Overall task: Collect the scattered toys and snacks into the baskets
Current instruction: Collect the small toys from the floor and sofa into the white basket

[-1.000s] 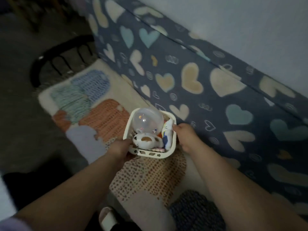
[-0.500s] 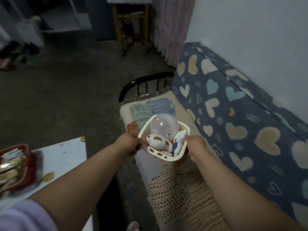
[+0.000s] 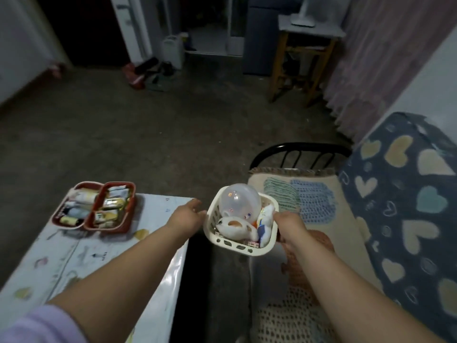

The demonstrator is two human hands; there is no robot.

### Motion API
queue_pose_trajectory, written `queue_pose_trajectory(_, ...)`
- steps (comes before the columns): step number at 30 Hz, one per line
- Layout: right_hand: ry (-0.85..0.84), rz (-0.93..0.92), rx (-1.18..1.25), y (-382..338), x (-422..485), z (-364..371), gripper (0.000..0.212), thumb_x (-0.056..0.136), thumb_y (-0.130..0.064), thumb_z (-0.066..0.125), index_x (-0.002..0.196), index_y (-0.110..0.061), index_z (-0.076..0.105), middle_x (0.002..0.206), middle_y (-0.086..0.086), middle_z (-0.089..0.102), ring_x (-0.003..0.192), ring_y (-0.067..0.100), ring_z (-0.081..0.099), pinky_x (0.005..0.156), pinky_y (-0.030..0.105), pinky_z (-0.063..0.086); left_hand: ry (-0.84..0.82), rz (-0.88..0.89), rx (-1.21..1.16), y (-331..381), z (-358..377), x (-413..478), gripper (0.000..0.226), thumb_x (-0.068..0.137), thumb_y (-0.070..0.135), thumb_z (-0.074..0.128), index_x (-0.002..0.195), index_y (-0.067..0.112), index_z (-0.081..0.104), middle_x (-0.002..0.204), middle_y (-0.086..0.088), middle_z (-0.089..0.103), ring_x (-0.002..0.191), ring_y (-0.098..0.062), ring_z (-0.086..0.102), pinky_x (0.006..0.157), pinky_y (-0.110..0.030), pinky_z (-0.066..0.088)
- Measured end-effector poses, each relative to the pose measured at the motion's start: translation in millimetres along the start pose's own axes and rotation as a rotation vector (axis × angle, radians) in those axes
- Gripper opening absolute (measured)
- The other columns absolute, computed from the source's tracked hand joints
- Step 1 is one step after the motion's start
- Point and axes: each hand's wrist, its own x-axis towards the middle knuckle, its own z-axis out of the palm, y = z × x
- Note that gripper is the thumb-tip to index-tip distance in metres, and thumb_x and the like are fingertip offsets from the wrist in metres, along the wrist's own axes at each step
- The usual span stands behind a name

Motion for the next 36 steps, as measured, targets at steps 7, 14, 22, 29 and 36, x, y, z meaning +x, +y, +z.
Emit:
queue_pose_trajectory(7,-0.205,-0.057,-0.207,-21,40,66,0.023,0.087,-0.025,0.054,0.087,-0.004,0.064,0.08,0.016,0.069,0.069,0.03,0.068,0.061,0.04,0.059,-0.045,-0.327,-0.541,-37,-27,1,0.016,0.093,0.007,0.053,0.108,0.008,0.059,0.084,-0.009,0.063,0.069,-0.021,0.06,0.064,-0.027,0.049)
queue_pose_trajectory(14,-0.425,-0.234,-0.533,-58,58,120,0.033,0.091,-0.023,0.056,0.06,-0.013,0.052,0.056,0.002,0.052,0.053,0.018,0.046,0.054,0.024,0.035,0.217,-0.348,-0.729,-67,-51,30,0.019,0.1,0.023,0.043,0.112,0.014,0.053,0.105,-0.008,0.061,0.09,-0.024,0.061,0.075,-0.032,0.05)
queue_pose_trajectory(22,-0.637,-0.211,-0.716,-87,80,217,0.034,0.091,-0.027,0.059,0.06,-0.014,0.054,0.057,0.001,0.057,0.053,0.015,0.05,0.053,0.024,0.039,0.206,-0.458,-0.703,-113,-94,63,0.016,0.098,0.017,0.046,0.104,0.009,0.058,0.09,-0.014,0.062,0.066,-0.024,0.06,0.054,-0.026,0.054)
queue_pose_trajectory(29,-0.633,-0.174,-0.663,-108,112,308,0.028,0.087,-0.034,0.058,0.074,-0.011,0.055,0.078,0.013,0.059,0.071,0.021,0.056,0.069,0.036,0.054,0.236,-0.56,-0.722,-145,-132,116,0.014,0.093,0.002,0.045,0.083,0.005,0.055,0.075,-0.011,0.059,0.056,-0.022,0.056,0.049,-0.027,0.055)
queue_pose_trajectory(36,-0.571,0.086,-0.506,-114,143,351,0.032,0.09,-0.041,0.058,0.077,-0.012,0.058,0.073,0.01,0.065,0.066,0.026,0.061,0.063,0.034,0.052,0.405,-0.697,-1.007,-180,-127,162,0.011,0.093,0.003,0.044,0.097,0.002,0.055,0.086,-0.016,0.062,0.065,-0.028,0.063,0.047,-0.031,0.058)
